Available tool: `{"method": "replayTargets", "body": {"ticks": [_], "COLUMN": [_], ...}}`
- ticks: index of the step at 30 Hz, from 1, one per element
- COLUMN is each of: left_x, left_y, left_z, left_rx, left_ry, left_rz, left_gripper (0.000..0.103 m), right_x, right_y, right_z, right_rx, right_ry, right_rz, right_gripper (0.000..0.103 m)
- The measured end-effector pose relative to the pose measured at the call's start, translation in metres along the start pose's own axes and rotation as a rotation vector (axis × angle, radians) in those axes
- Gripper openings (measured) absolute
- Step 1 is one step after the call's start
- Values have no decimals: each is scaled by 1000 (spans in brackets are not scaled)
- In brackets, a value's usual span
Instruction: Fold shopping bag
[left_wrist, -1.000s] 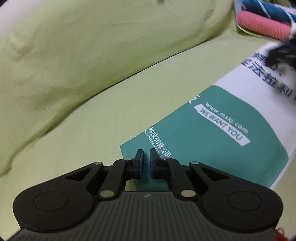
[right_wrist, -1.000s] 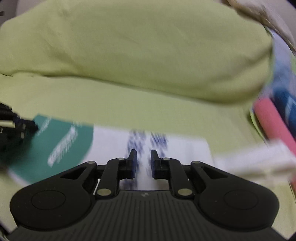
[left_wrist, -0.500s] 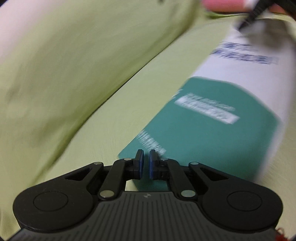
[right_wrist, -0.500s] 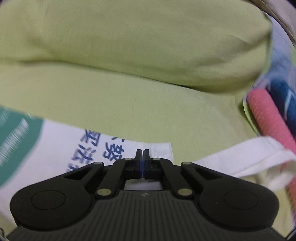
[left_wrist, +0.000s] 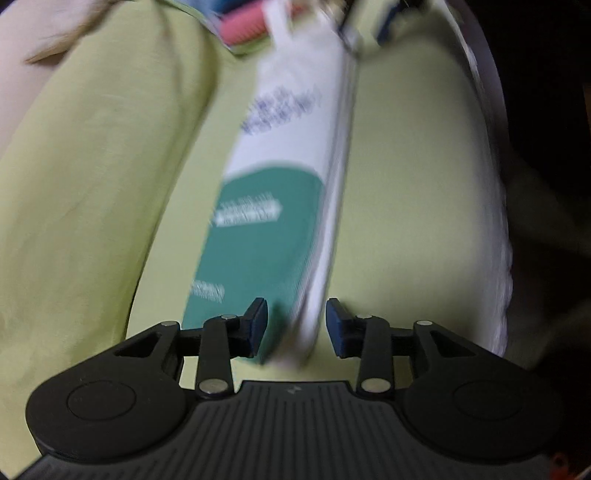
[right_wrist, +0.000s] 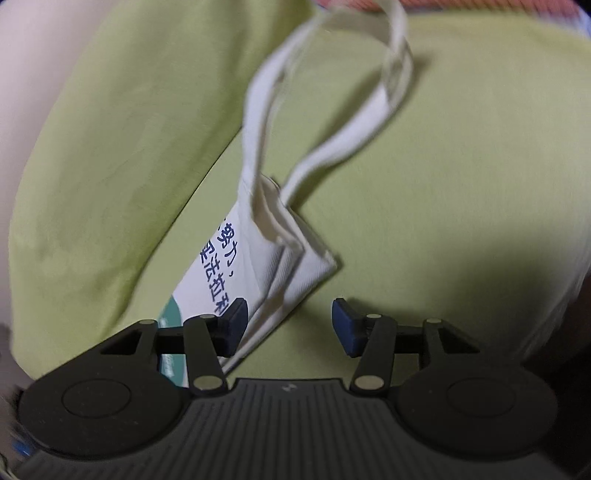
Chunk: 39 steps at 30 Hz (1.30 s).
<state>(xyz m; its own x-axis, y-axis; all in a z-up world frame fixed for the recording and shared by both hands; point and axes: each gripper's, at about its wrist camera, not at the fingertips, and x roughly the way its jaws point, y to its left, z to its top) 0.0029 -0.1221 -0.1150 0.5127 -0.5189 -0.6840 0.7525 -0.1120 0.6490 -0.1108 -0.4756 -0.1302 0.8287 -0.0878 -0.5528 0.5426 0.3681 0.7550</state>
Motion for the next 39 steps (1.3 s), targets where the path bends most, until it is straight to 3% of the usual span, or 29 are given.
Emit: {"method": "replayTargets", "body": {"ticks": [5, 10, 11, 13, 14, 19, 26, 29, 32, 35, 36, 38, 39], "left_x": [7, 14, 16, 19, 20, 33, 60, 81, 93, 78, 68, 55, 49], "left_y": [1, 2, 2, 3, 3, 4, 2, -4, -13, -6, 4, 32, 48], "left_z": [-3, -6, -7, -8, -9, 35, 111, 152, 180, 172, 162, 141, 127], "left_rx": [64, 128, 141, 167, 179, 183, 184, 142, 79, 28, -15, -124, -189], "left_ry": [22, 45, 49, 58, 62, -69, -295, -393, -425, -408, -409, -386, -368], "left_rz": [-40, -79, -87, -103, -111, -242, -405, -417, -399, -360, -358, -345, -332], "left_gripper": [43, 30, 26, 24, 23, 22, 23, 23, 23, 30, 32, 37, 37], "right_x": [14, 33, 35, 42, 45, 53, 58, 77, 109, 117, 111, 85, 69], "right_y": [-2, 15, 20, 29, 29, 39, 60, 65, 48, 29, 25, 13, 7], "right_z": [-4, -5, -6, -8, -6, 22, 118, 166, 199, 208, 208, 197, 186], "right_rx": [125, 142, 135, 58, 31, -116, -422, -473, -486, -456, -422, -332, -278], "right_ry": [-29, -103, -124, -160, -166, -195, -236, -252, -241, -196, -198, -225, -237], "right_rz": [1, -55, -74, -127, -123, -114, -141, -166, -173, -204, -192, -157, -132], "right_gripper": [48, 53, 48, 26, 22, 19, 18, 17, 18, 30, 30, 47, 47]}}
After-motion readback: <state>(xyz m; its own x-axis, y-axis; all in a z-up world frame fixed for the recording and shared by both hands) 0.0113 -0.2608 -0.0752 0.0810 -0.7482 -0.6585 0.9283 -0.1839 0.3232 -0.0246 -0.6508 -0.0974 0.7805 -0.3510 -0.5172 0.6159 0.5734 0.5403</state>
